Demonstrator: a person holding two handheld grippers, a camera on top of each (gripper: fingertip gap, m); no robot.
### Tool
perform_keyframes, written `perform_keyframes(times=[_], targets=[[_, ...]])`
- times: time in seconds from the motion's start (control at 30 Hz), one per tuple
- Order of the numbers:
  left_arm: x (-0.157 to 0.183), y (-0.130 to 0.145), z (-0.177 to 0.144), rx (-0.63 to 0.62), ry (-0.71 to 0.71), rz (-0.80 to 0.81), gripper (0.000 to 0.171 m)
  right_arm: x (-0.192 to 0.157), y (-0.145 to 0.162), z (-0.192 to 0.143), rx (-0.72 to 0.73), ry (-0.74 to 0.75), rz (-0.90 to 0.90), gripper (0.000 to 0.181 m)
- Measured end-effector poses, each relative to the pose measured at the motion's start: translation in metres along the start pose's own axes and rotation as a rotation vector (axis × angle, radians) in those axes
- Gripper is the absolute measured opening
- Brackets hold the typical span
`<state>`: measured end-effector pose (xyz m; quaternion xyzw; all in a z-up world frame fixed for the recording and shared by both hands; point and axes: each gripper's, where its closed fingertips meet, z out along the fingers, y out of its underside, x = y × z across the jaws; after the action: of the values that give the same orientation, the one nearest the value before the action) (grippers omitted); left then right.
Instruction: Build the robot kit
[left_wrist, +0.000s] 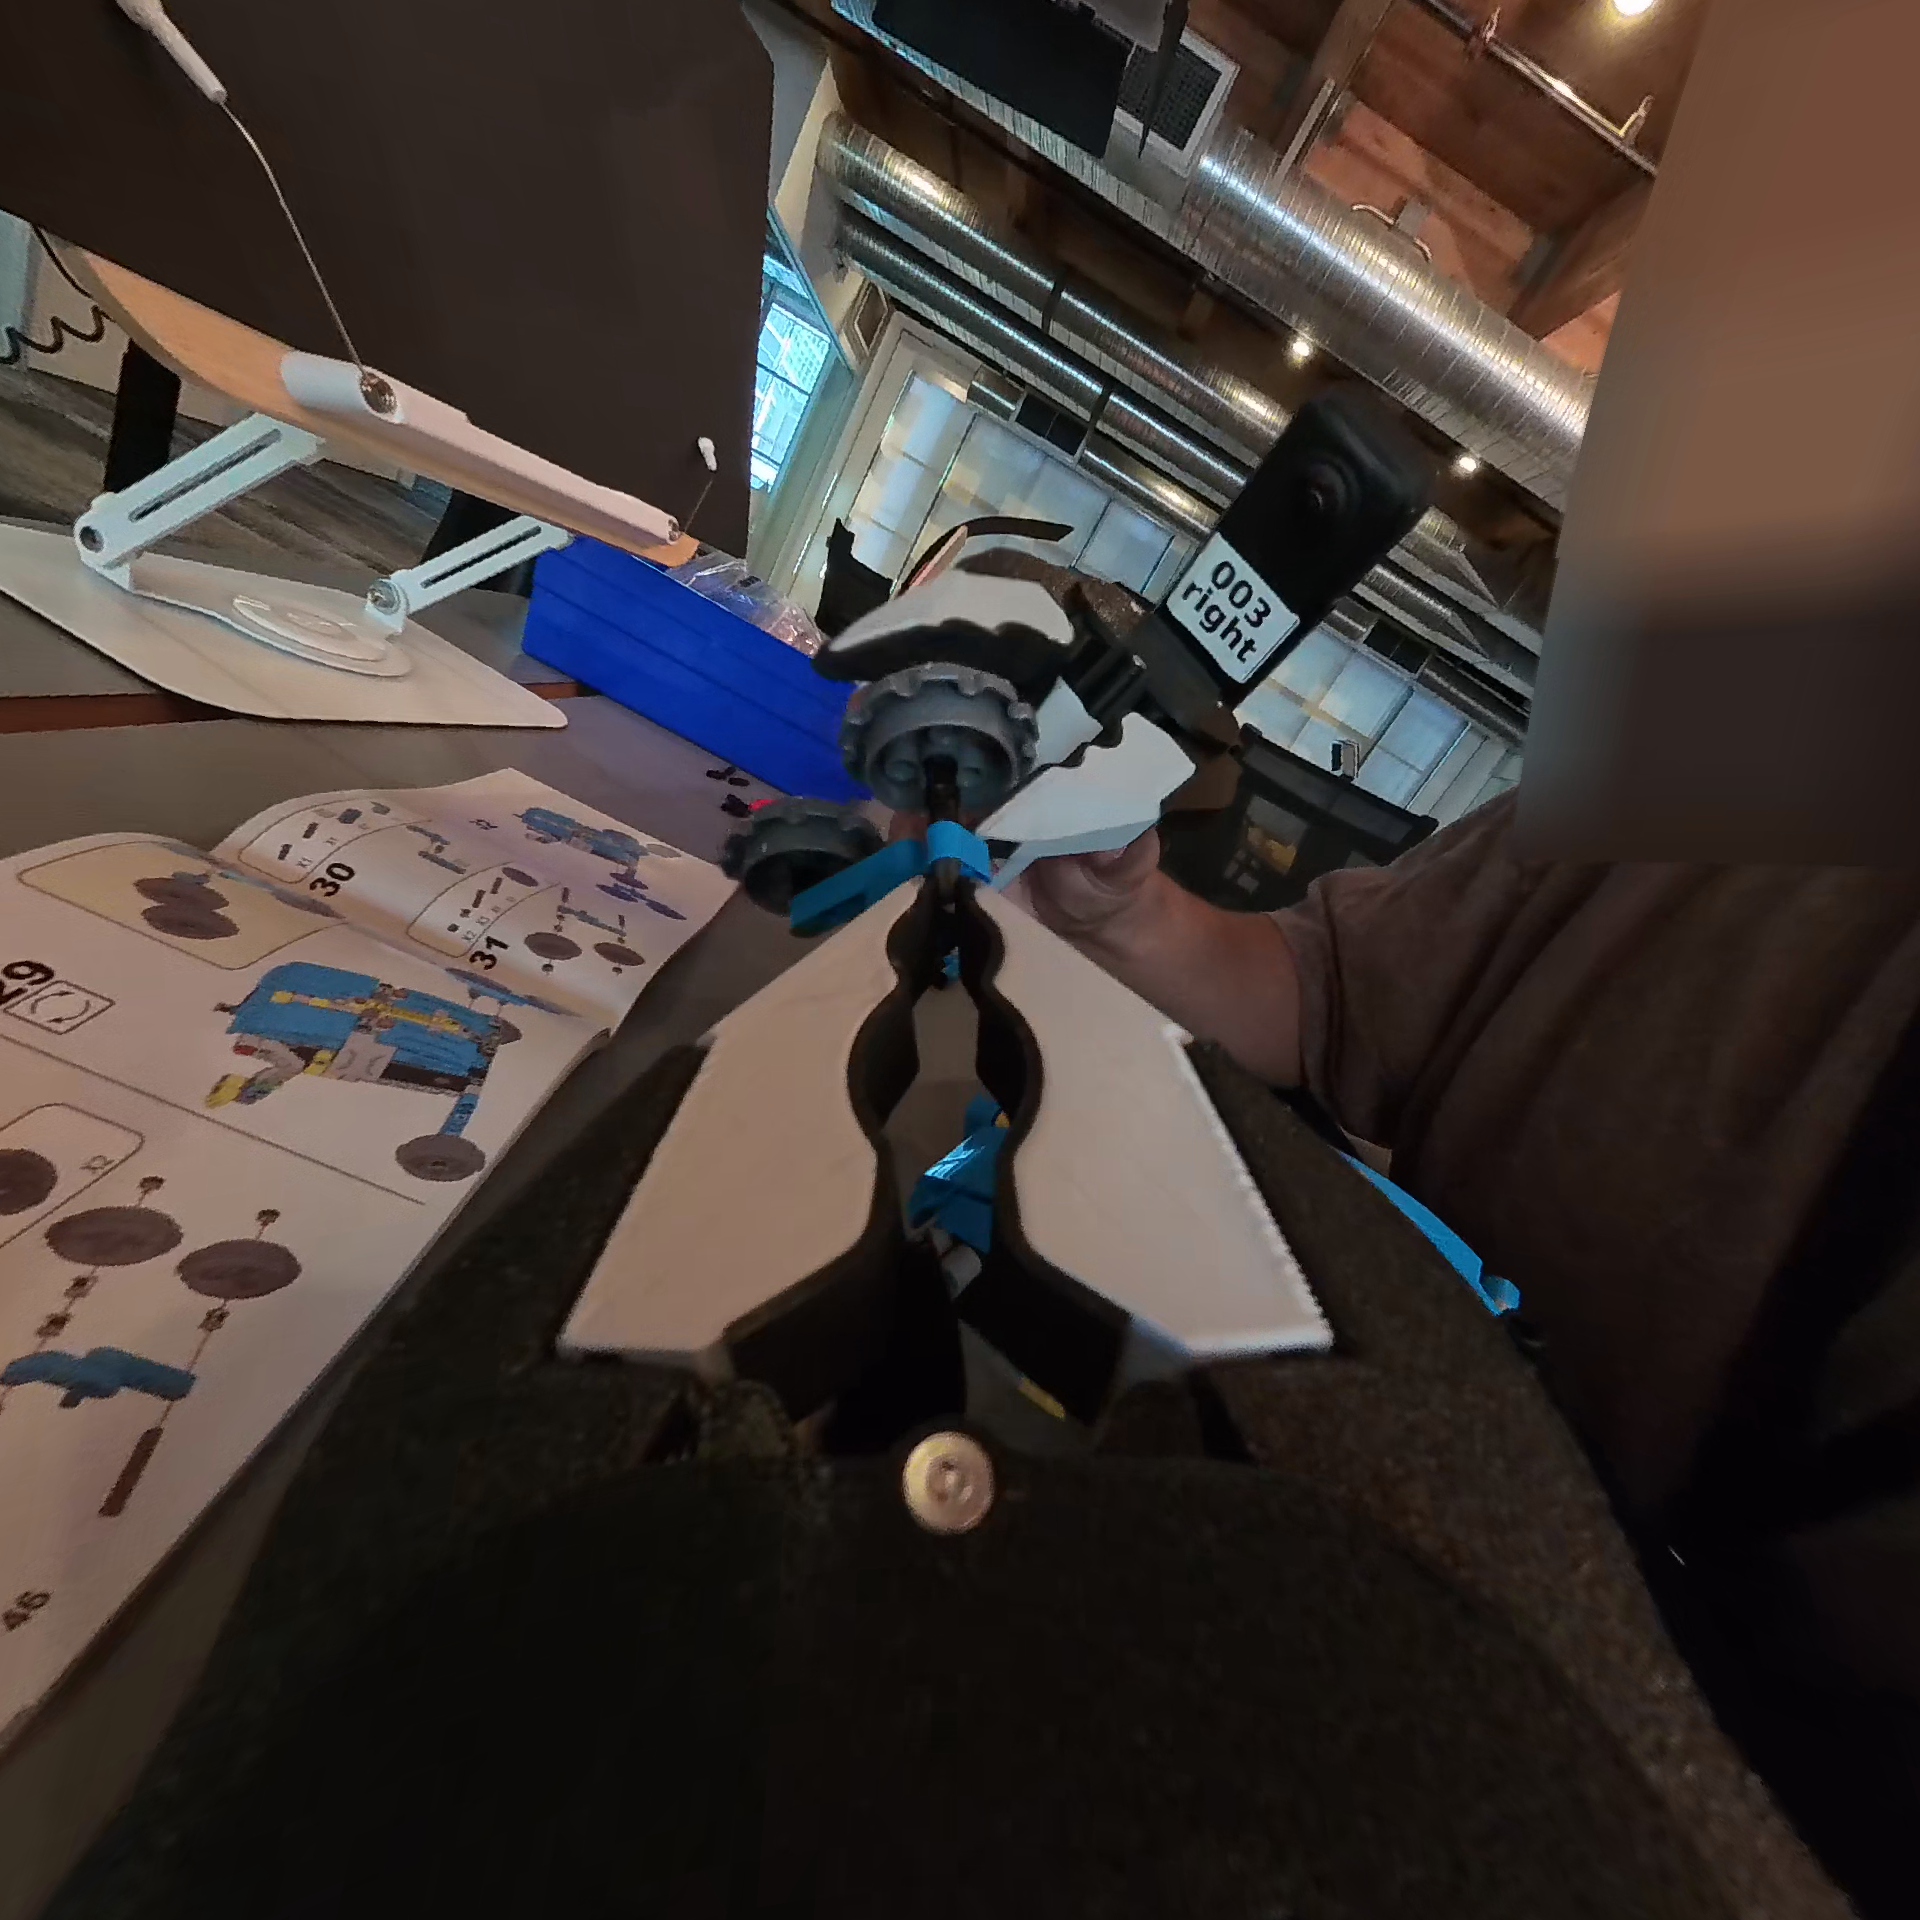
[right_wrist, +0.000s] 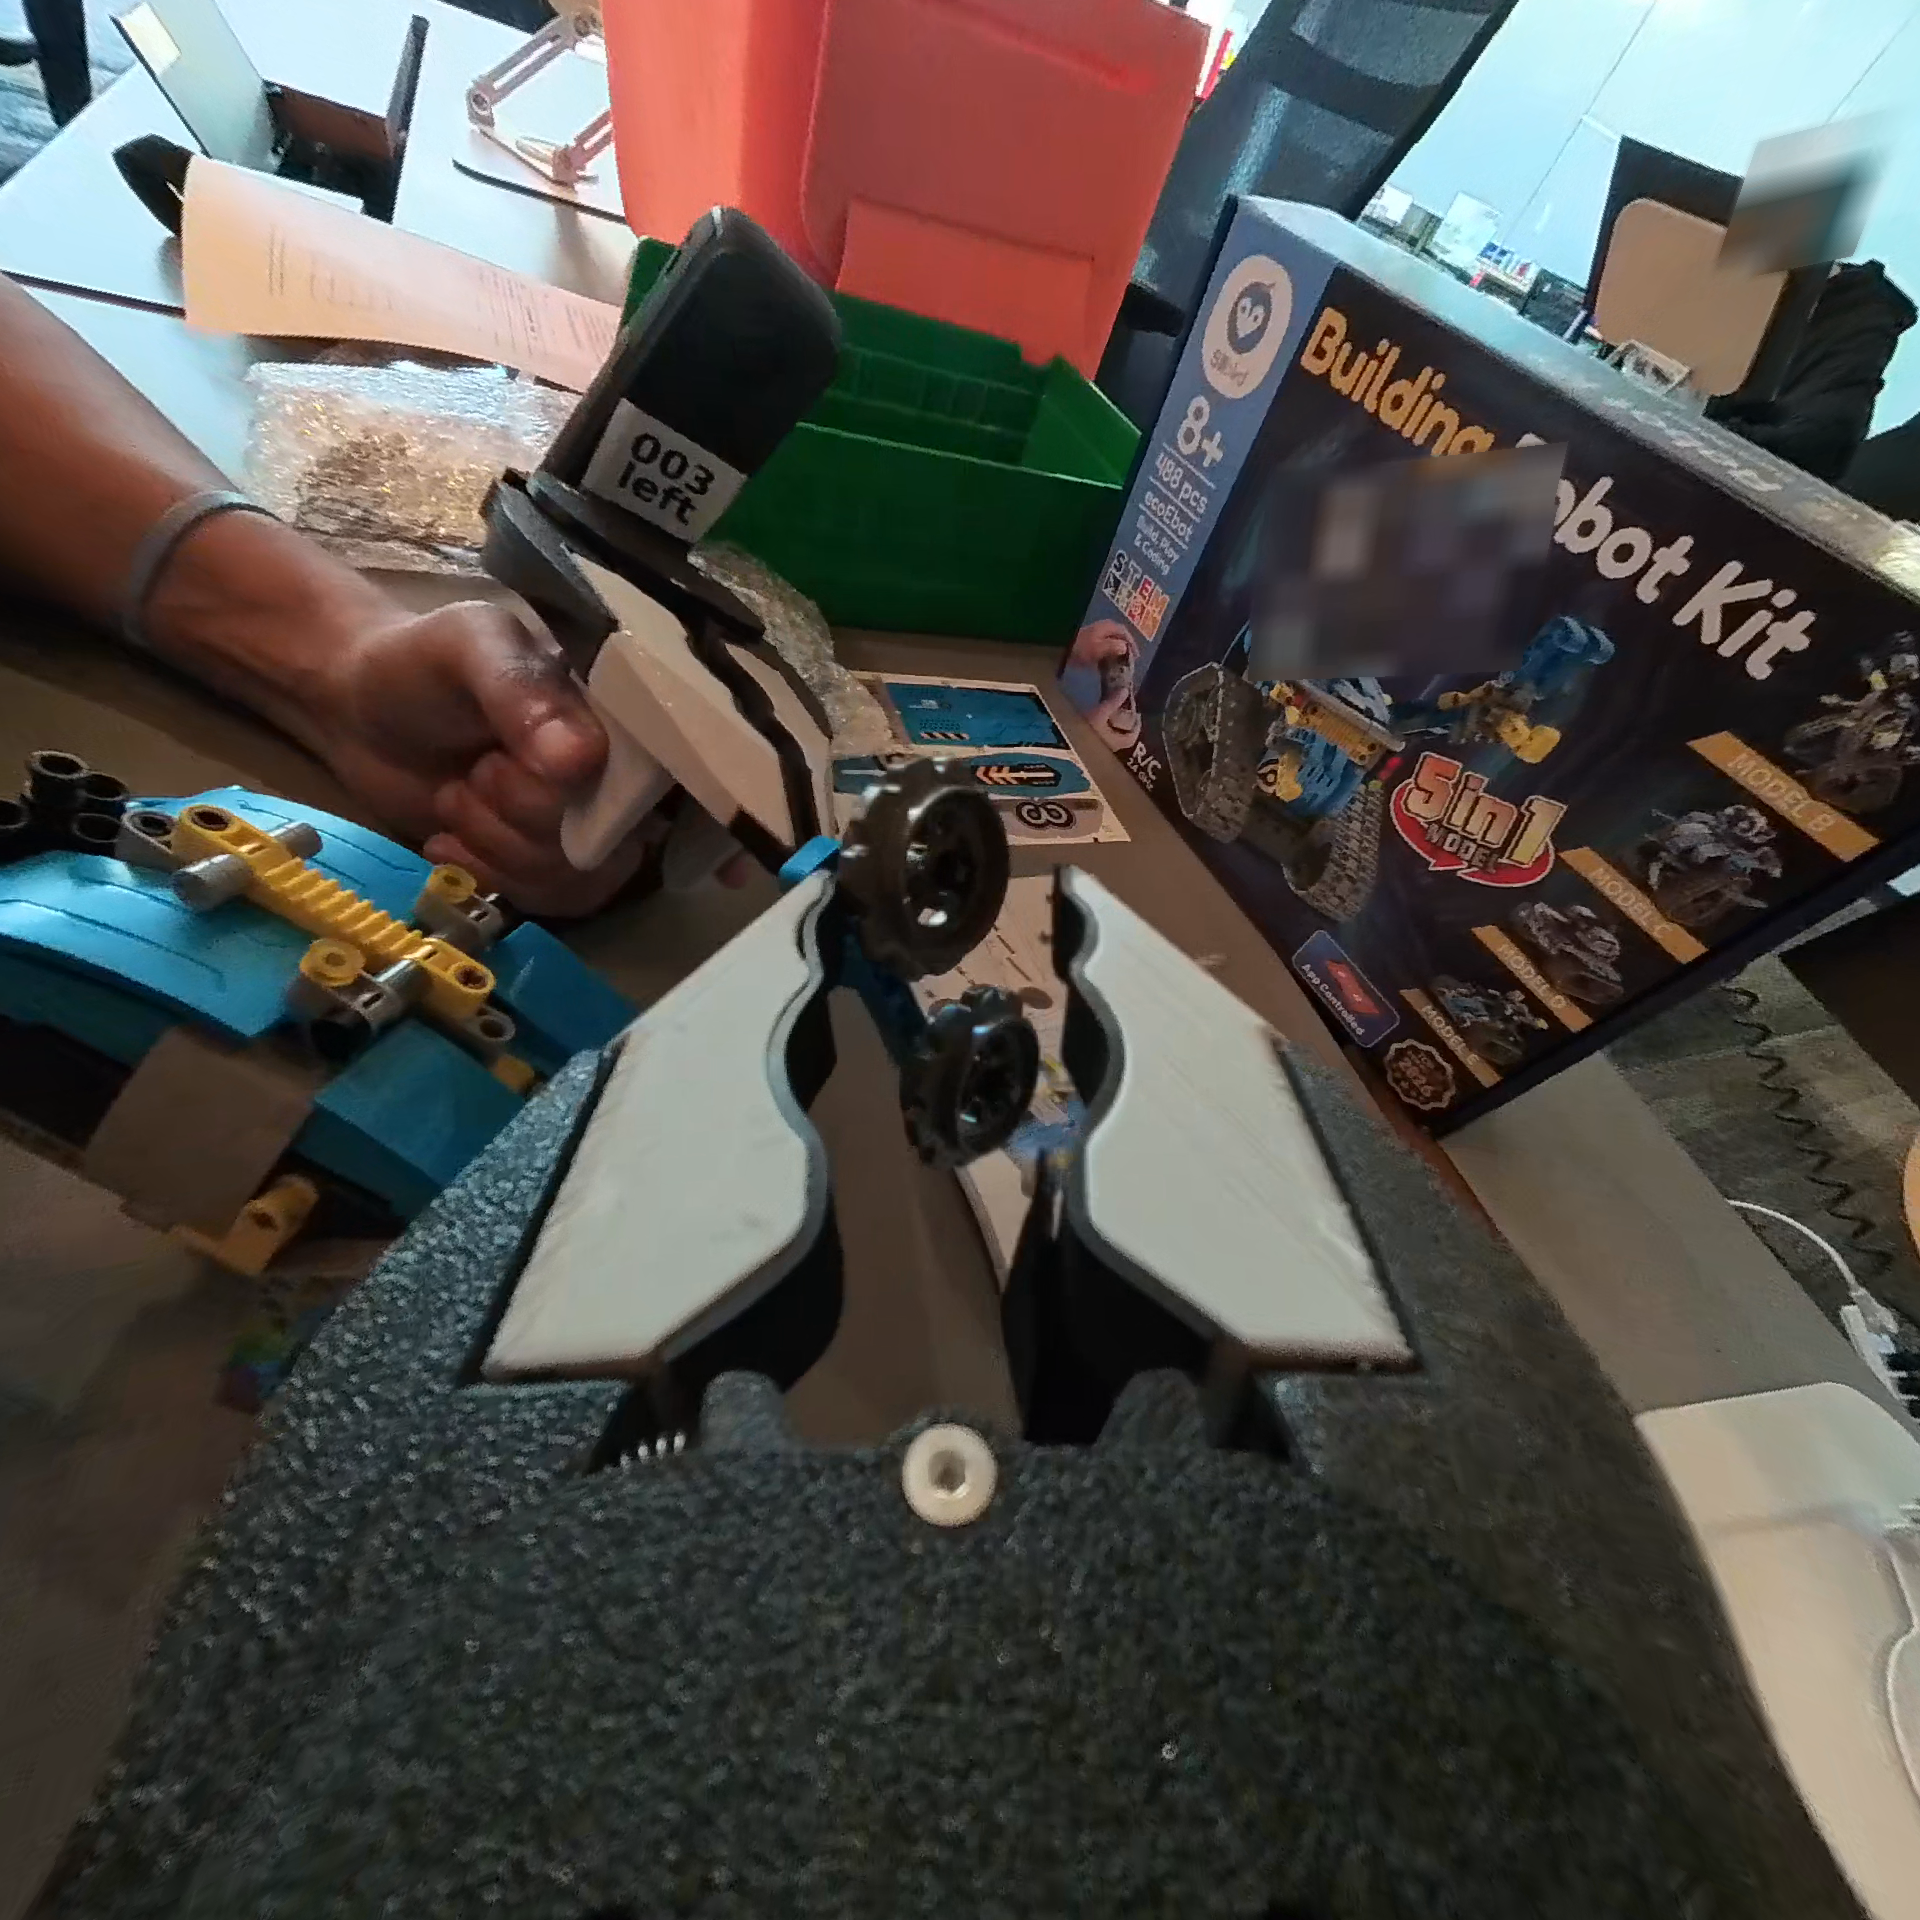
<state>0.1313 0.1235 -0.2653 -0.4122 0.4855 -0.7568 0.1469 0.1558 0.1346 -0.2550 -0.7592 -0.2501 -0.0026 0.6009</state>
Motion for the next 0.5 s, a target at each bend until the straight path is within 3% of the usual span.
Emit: perform_keyframes(times=[0.27, 0.5], targets=[[-0.011, -0.007, -0.006, 0.049, -0.031, -0.063, 0.002, -0.009, -0.001, -0.003, -0.01, -0.016, -0.031, 0.064], [-0.012, -0.002, -0.002, 0.034, -0.049, -0.082, 0.002, -0.005, 0.008, 0.013, -0.077, 0.22, -0.222, 0.047]])
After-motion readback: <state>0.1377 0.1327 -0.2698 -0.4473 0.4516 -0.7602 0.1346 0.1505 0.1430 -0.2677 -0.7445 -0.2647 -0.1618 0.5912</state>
